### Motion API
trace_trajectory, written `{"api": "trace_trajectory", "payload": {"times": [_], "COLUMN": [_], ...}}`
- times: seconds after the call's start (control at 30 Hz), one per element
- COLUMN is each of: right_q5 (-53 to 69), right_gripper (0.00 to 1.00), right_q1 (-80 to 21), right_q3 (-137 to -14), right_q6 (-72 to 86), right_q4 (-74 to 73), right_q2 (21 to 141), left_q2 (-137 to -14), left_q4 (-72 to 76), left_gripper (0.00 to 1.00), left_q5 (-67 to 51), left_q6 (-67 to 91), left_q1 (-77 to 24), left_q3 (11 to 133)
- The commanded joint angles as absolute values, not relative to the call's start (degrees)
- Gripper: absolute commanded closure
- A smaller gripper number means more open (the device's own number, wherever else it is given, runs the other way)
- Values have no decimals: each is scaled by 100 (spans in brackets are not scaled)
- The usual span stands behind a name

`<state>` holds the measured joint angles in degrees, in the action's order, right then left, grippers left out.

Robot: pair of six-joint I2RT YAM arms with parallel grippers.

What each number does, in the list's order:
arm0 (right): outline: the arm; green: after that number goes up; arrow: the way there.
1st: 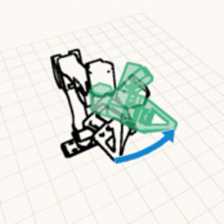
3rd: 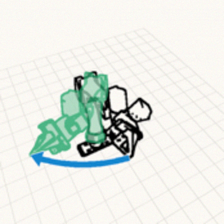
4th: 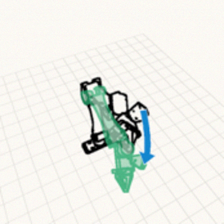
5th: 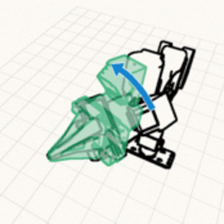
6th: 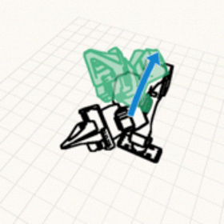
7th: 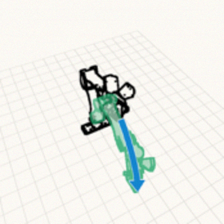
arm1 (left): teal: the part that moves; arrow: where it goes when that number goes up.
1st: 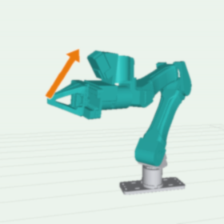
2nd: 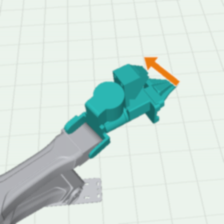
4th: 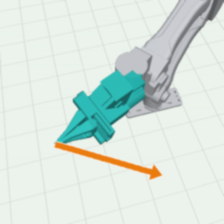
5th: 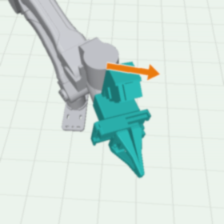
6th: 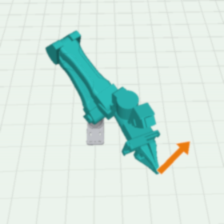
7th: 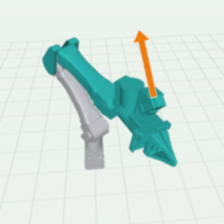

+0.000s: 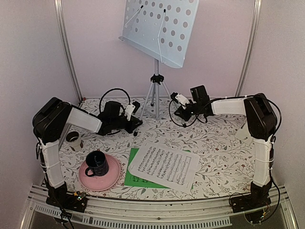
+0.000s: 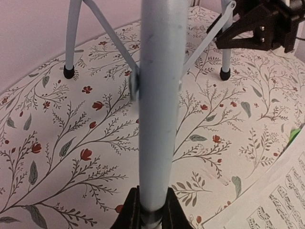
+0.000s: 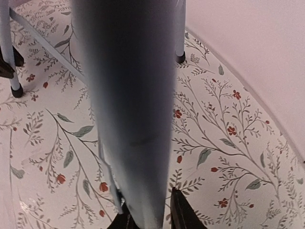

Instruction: Set up the instrument practice props

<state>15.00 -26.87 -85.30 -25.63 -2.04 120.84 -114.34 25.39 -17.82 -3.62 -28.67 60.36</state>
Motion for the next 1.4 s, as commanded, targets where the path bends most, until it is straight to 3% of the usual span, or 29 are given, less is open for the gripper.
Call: {"api": "trace_trajectory", "payload": {"times": [0.0, 0.07, 0.17, 0.37, 0.6, 0.77, 1.1, 1.23, 1.37], "right_q5": [778, 912, 1054, 1279, 1523, 1524, 1548, 1569, 1355], "right_gripper": [65, 51, 39, 23, 14, 13, 30, 30, 25], "right_q1": [-2340, -2341, -2352, -2364, -2364, -2375, -2748, -2989, -3179], "right_q3": [-8636, -8508, -8283, -7739, -7423, -7610, -7285, -7304, -7322], "right_q6": [-2410, -2358, -2216, -1837, -1104, -270, 1079, 1324, 1514], "right_q4": [-365, -244, -54, 207, 469, 660, 1763, 1947, 2060], "right_q2": [12079, 11952, 11712, 11091, 10519, 10424, 10079, 10184, 10338], "left_q2": [-11429, -11469, -11592, -11881, -12100, -12610, -13102, -13244, -13180], "left_q4": [2615, 2708, 2779, 3049, 3687, 3818, 3835, 3769, 3730], "left_gripper": [100, 100, 100, 100, 100, 100, 92, 88, 76], "left_q5": [-1373, -1296, -1146, -814, -207, 334, 1144, 1059, 1104], "left_q6": [440, 597, 755, 1171, 1858, 2252, 2518, 2514, 2360], "left_q1": [-3051, -3168, -3417, -3900, -4461, -4917, -5455, -5493, -5502], "left_q3": [5837, 5847, 5970, 6135, 6232, 6696, 7309, 7494, 7474]}}
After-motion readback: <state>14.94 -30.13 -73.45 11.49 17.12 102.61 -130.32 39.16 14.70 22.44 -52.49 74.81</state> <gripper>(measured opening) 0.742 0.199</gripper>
